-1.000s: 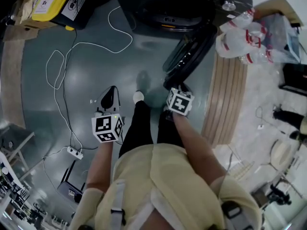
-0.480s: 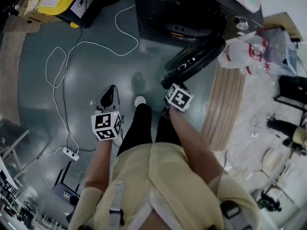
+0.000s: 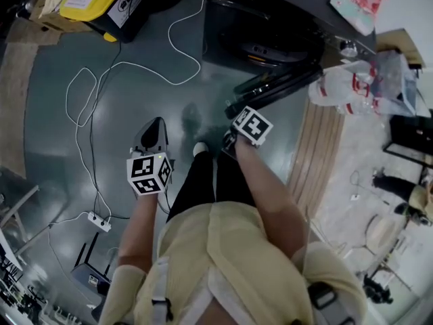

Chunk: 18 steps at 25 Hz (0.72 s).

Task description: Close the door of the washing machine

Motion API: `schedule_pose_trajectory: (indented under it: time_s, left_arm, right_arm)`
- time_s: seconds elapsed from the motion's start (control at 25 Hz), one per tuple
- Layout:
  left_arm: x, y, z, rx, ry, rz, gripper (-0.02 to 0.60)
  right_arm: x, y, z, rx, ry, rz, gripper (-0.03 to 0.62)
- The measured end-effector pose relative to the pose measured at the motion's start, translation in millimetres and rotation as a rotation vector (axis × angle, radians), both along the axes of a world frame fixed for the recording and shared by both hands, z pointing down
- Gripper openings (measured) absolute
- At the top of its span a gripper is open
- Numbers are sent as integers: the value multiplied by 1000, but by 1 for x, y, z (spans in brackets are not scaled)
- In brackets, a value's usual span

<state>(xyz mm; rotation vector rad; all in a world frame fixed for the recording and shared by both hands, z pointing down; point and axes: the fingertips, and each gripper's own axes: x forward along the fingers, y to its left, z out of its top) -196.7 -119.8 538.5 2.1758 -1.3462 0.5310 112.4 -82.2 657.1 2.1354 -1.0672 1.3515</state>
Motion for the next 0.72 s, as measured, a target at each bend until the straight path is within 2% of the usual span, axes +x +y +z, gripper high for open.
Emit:
schedule_pose_trajectory:
  time_s: [0.08,0.28,0.72]
  left_arm:
    - [1,-7,-2,5,7,-8,6]
    - [3,-20,-4,22,15,-35,6]
    - [-3,-75,-20,43,-6,-115,6]
  right_arm:
    - [-7,-10,-1,-1,-32,16,91]
    - [-7,-39,1,10,-4,2,97]
    - [-25,-103,4,15,-74,103,101]
